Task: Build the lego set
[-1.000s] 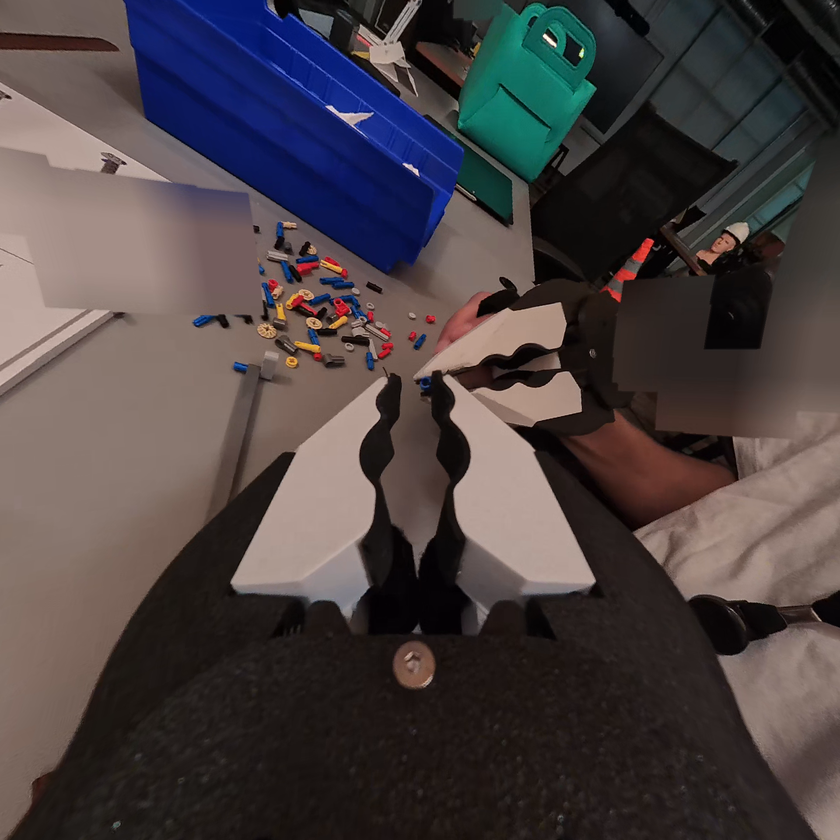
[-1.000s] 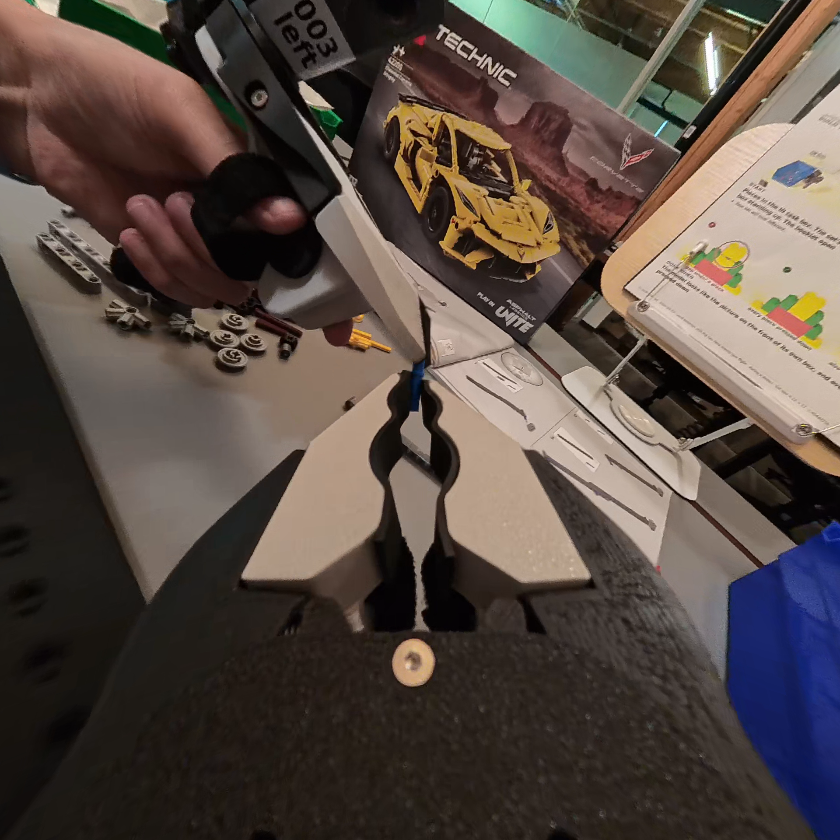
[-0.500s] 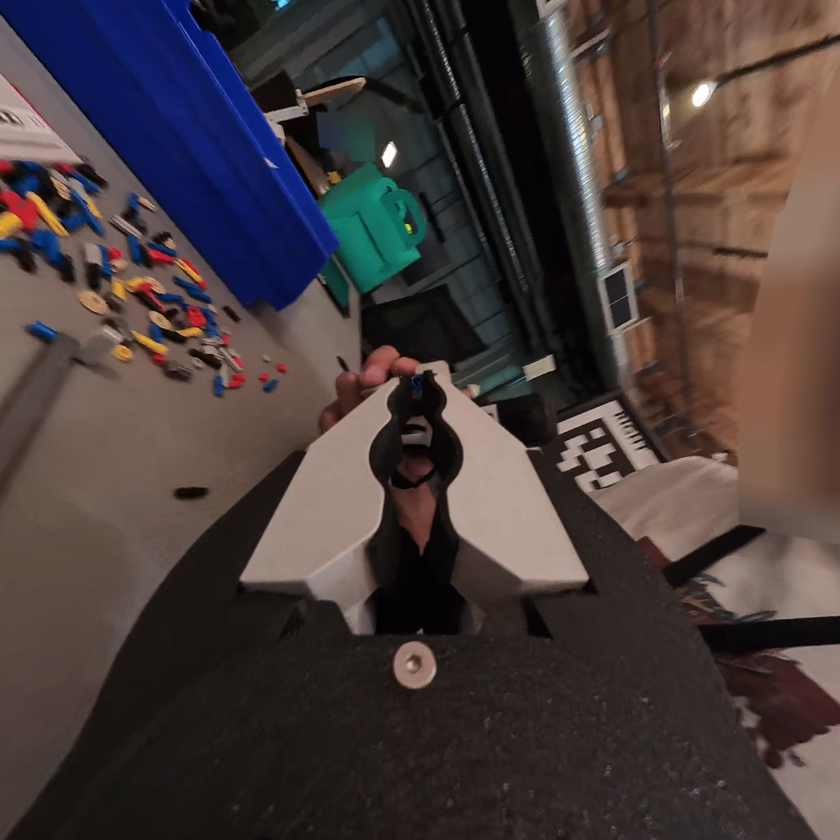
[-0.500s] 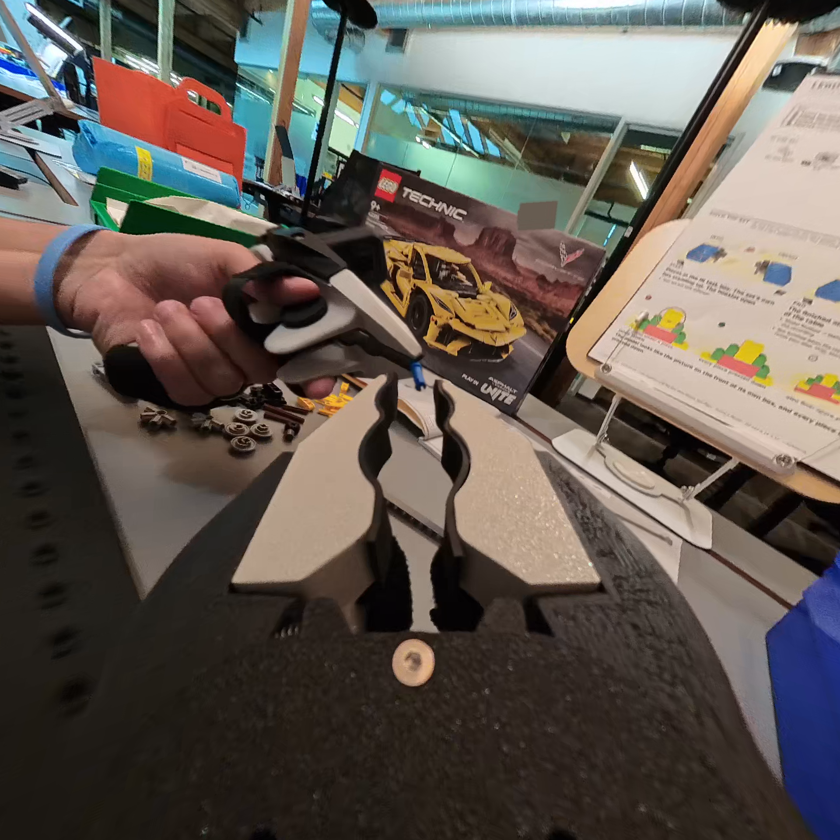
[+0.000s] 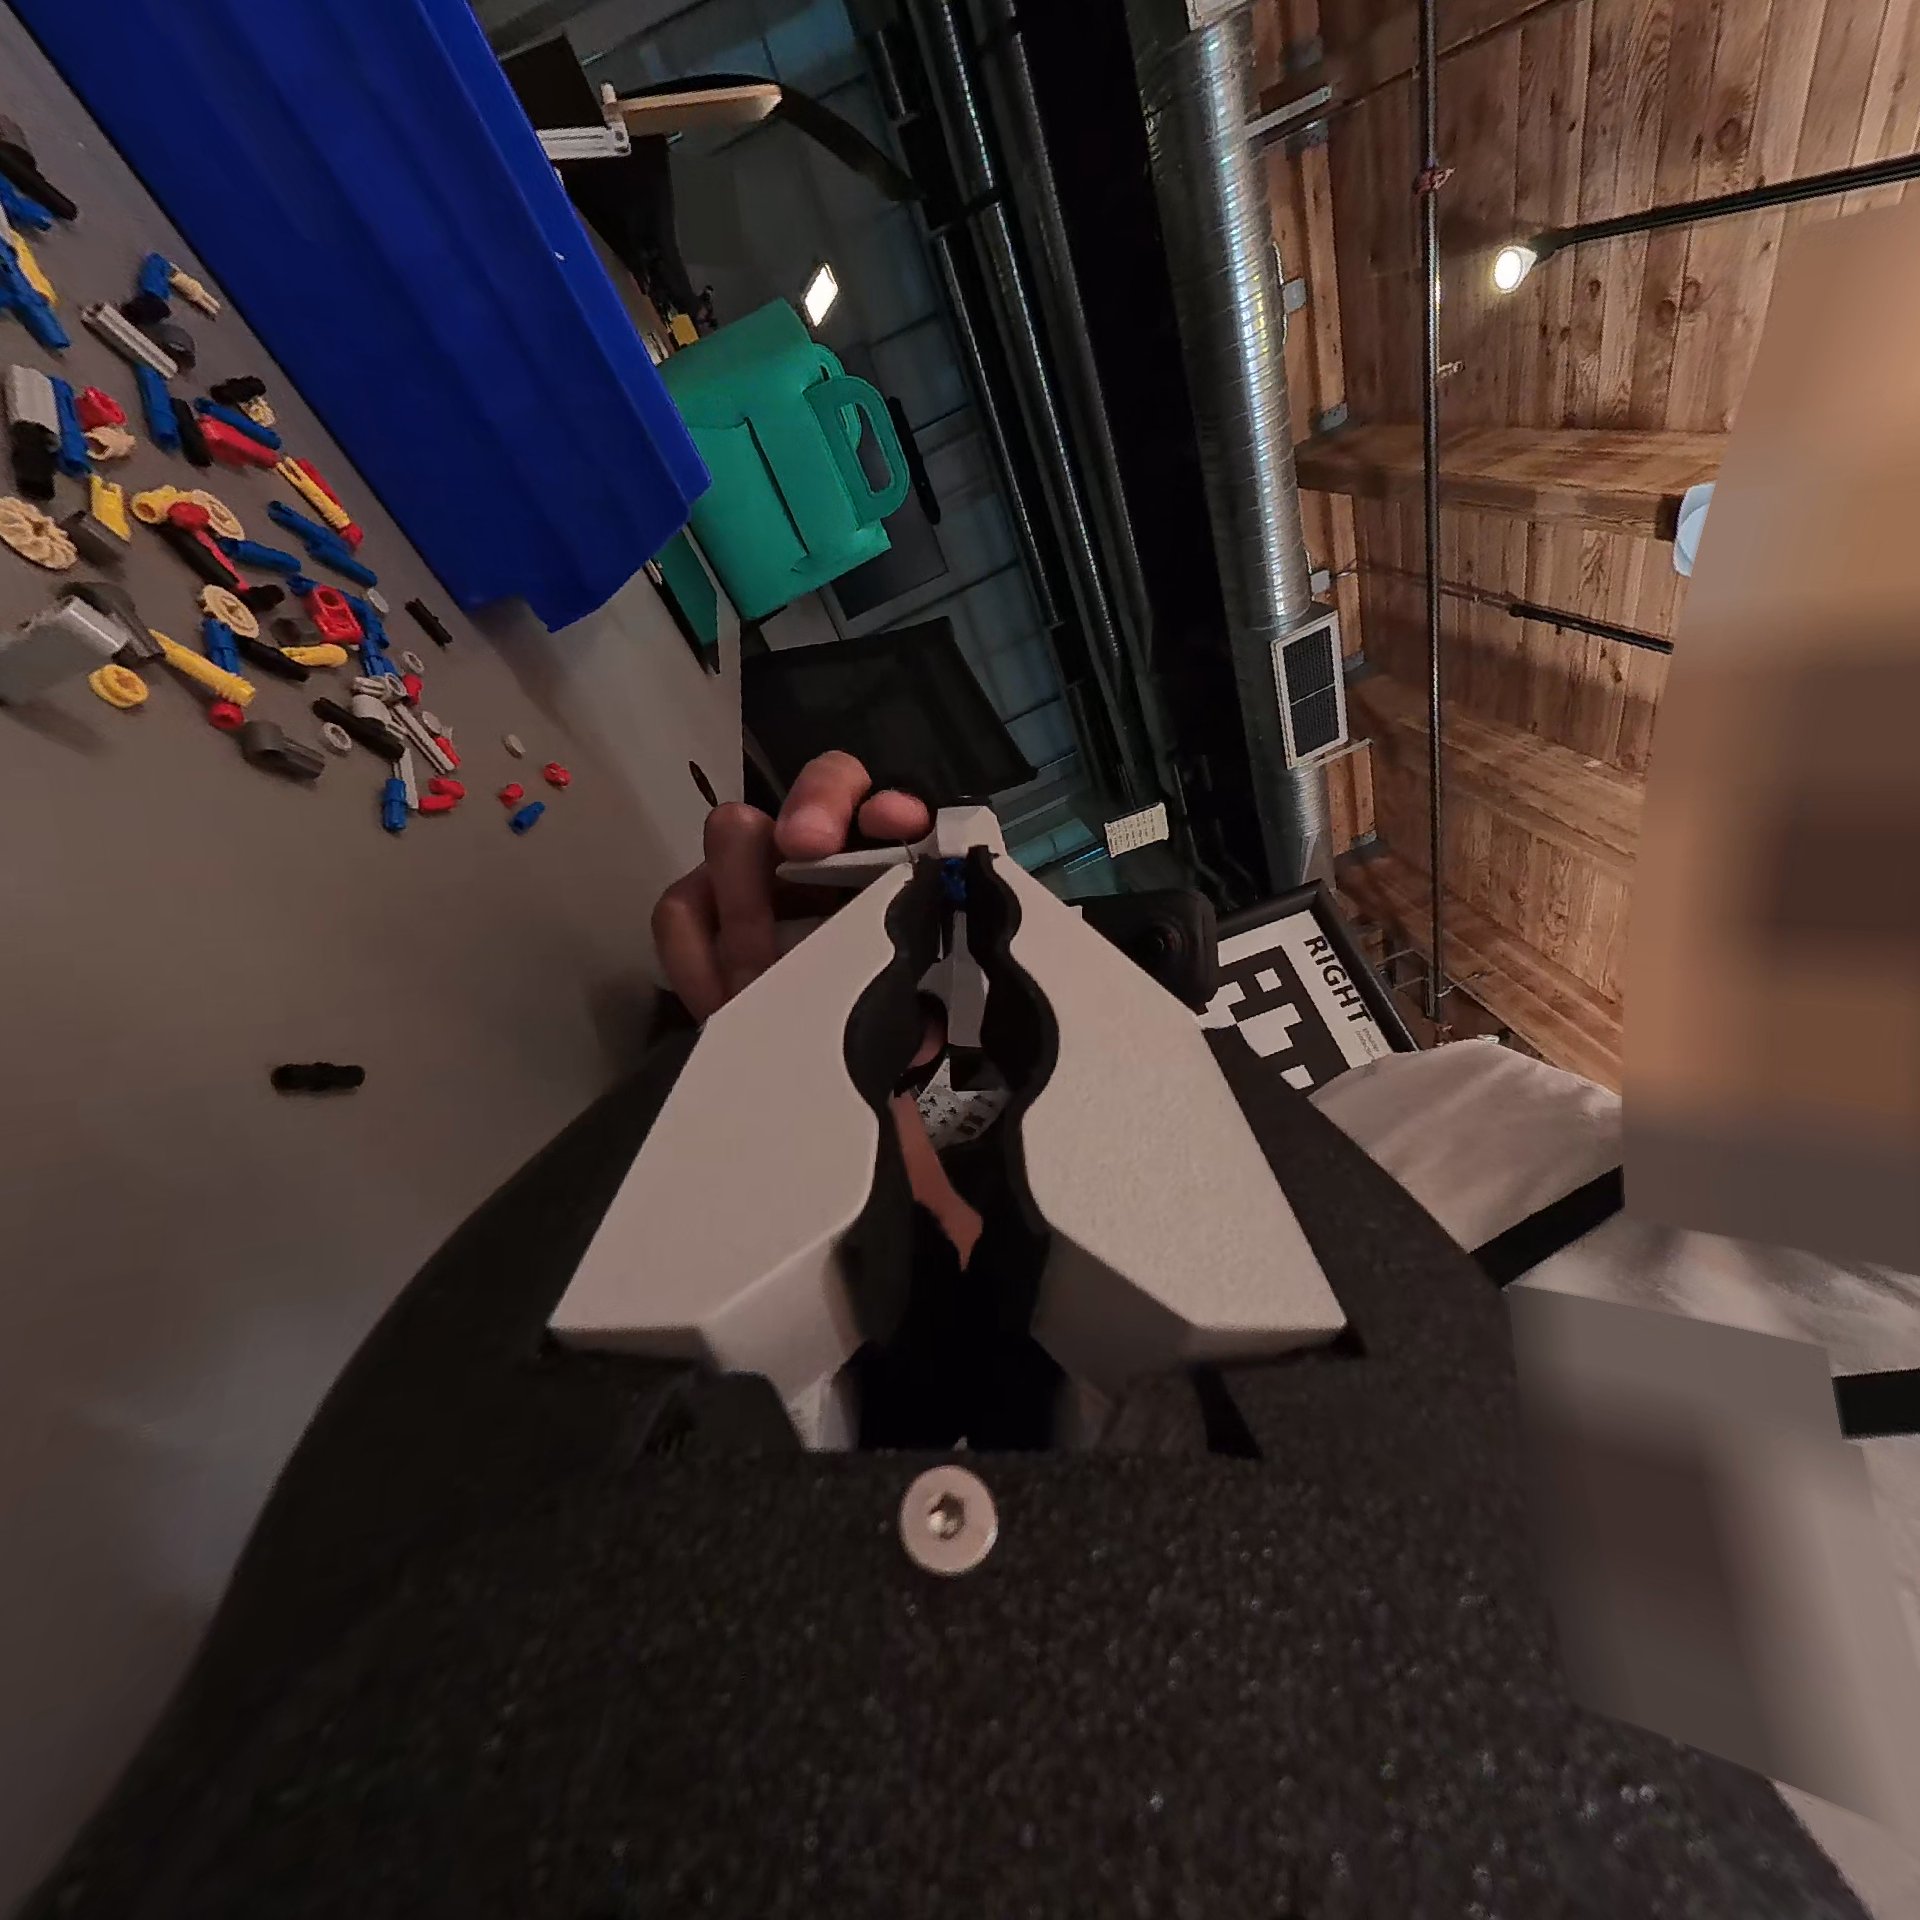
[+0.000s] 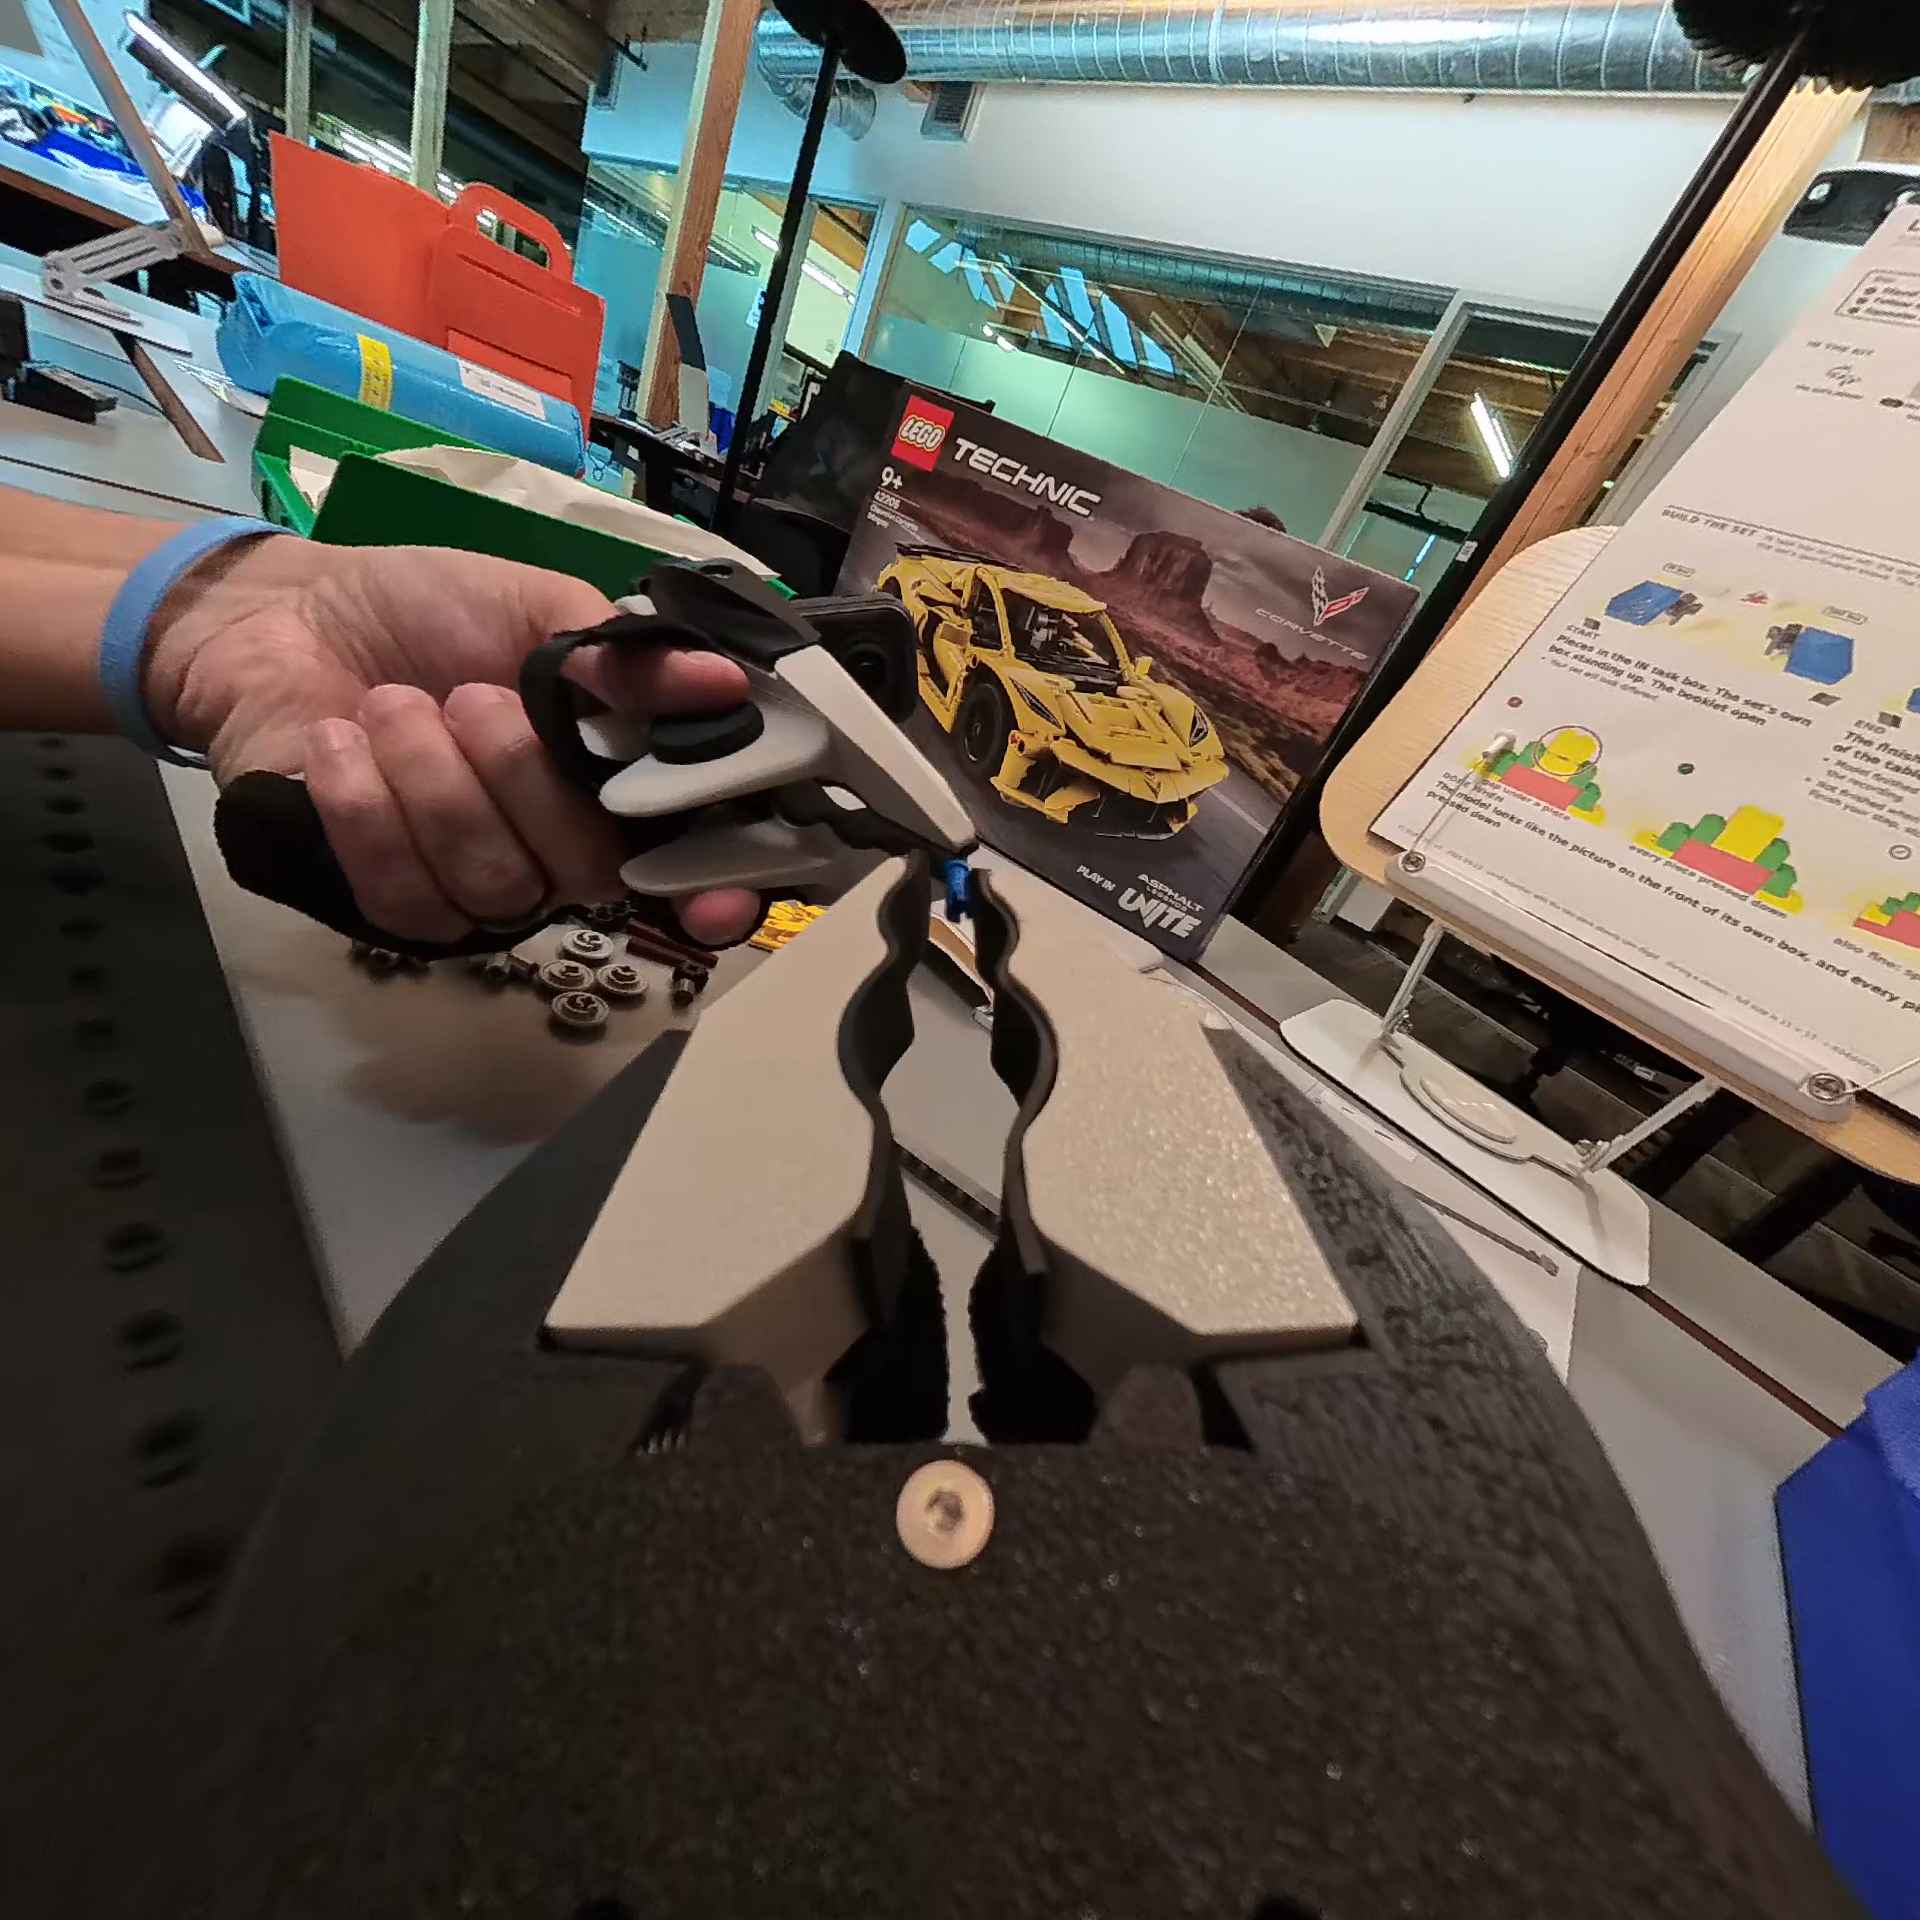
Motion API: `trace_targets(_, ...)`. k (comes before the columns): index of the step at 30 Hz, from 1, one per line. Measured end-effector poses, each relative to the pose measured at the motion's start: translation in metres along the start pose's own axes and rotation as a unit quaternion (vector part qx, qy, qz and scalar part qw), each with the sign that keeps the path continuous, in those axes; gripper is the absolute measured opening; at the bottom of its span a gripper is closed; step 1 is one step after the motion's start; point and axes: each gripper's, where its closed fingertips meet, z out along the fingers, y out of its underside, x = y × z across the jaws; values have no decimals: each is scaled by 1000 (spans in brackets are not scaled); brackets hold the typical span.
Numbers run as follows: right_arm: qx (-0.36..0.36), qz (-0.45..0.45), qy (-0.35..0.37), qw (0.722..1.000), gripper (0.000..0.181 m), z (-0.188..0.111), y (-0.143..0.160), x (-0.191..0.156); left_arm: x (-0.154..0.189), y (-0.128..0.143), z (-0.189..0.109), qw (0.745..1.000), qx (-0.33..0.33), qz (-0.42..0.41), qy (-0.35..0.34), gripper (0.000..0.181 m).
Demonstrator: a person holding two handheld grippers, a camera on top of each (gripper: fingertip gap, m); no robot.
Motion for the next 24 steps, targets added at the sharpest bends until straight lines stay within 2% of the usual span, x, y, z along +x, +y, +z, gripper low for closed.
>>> trace_targets(24,-12,-18,6,1000,5,2,5,0,-2,1,0,1000,-8,-11,3,2)
